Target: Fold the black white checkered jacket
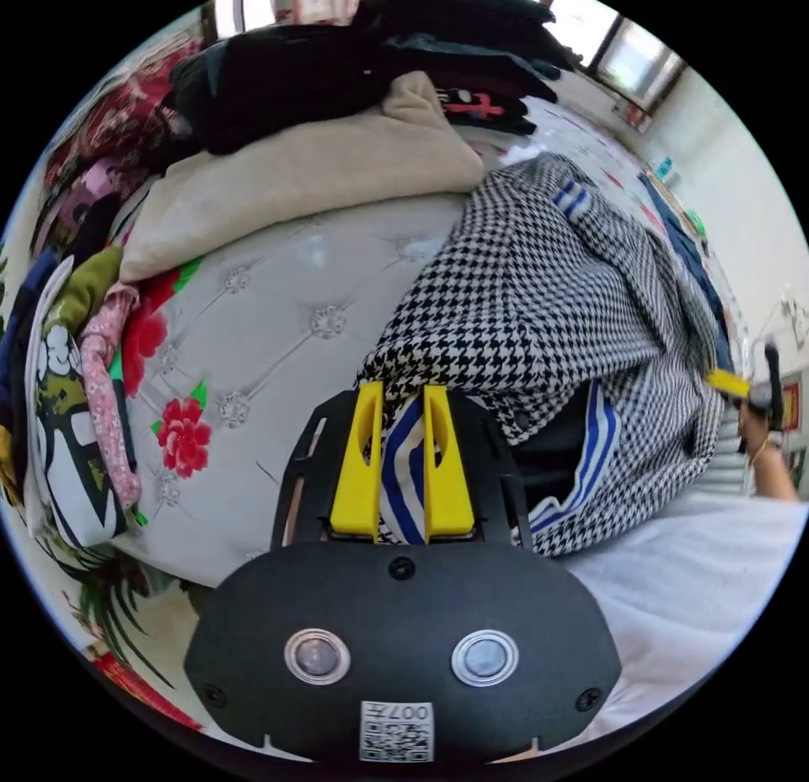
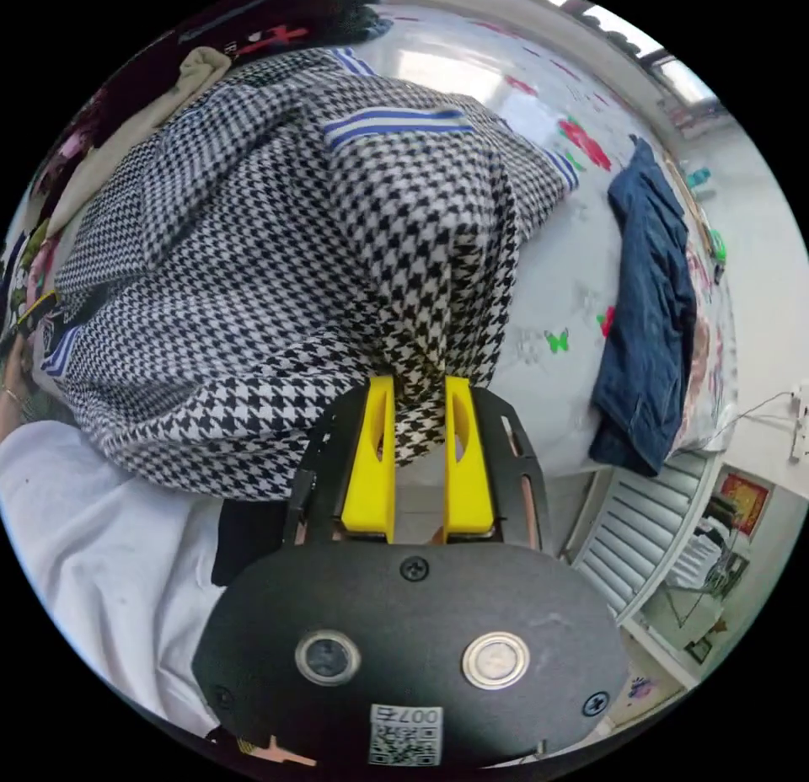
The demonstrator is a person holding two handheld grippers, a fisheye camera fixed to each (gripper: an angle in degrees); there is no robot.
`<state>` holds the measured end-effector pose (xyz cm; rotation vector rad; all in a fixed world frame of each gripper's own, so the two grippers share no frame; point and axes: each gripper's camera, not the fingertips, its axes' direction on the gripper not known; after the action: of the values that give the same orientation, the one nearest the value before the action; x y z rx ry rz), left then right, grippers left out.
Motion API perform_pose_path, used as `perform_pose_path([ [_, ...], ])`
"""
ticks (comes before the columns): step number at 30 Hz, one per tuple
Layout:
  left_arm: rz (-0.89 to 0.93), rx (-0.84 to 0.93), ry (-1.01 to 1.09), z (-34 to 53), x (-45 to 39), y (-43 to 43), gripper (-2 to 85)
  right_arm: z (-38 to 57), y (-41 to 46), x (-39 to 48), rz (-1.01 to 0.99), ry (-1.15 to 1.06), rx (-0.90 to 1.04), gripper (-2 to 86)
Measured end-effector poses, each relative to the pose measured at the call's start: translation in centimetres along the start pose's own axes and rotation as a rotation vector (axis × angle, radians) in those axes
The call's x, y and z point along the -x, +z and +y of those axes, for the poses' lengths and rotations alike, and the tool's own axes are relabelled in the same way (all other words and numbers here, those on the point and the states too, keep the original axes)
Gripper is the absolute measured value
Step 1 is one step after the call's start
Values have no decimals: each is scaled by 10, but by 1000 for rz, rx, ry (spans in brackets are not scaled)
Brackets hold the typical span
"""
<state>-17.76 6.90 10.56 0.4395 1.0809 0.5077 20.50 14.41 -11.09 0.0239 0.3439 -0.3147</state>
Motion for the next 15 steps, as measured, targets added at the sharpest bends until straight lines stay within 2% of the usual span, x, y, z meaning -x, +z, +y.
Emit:
perform_pose_path([
  [2, 69, -5, -129, -8, 24, -2, 79, 31, 5, -36, -140, 111, 88, 88],
  [4, 133, -61, -236, -2, 43, -14, 79, 49, 0, -47, -193, 128, 155, 89],
  [6, 145, -192, -296, 30, 58, -44, 78, 65, -28, -34, -118, 68, 52, 89],
  [8, 125, -256, -338, 65, 64, -63, 70, 77, -83, 5, -67, -79, -223, 89],
  [9, 126, -280, -348, 90, 66, -71, 69, 78, -96, 17, -51, -119, -301, 89],
  [11, 164, -253, -390, 124, 68, -71, 75, 71, -129, 76, -19, -301, -562, 88],
  [13, 260, -183, -436, 147, 66, -59, 87, 46, -131, 124, -70, -464, -614, 87],
  [15, 377, -97, -450, 163, 53, -37, 102, 13, -122, 174, -166, -629, -568, 87],
])
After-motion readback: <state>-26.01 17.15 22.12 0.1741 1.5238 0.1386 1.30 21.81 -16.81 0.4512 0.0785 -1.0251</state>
